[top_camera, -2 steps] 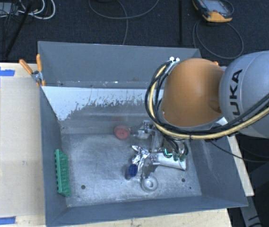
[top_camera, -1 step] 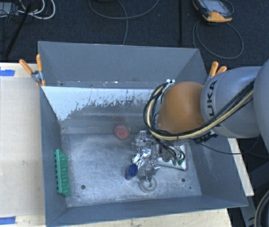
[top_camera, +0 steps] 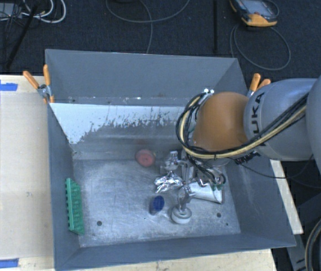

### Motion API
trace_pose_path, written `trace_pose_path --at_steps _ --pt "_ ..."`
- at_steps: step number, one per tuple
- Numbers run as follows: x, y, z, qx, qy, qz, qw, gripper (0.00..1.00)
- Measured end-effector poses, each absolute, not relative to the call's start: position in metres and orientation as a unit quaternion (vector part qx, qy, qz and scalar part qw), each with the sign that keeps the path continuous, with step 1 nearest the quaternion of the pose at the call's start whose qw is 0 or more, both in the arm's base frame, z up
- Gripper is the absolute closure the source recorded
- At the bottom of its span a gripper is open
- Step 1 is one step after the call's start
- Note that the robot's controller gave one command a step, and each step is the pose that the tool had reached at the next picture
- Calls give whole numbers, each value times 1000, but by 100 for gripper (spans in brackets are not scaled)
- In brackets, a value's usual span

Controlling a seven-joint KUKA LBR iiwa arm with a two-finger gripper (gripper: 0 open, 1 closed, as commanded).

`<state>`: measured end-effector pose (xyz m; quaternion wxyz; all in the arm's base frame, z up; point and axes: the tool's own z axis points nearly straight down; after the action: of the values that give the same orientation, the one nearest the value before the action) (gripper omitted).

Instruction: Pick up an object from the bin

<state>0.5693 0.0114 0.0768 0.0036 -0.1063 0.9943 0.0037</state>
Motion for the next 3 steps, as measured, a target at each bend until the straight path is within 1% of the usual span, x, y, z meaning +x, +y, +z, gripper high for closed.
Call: trace_pose_path --at_steps 1,2,3 --pt "577 26 74 -221 975 1 7 0" --pt "578 26 75 -218 976 1 3 0" --pt "579 27 75 -216 976 1 1 0"
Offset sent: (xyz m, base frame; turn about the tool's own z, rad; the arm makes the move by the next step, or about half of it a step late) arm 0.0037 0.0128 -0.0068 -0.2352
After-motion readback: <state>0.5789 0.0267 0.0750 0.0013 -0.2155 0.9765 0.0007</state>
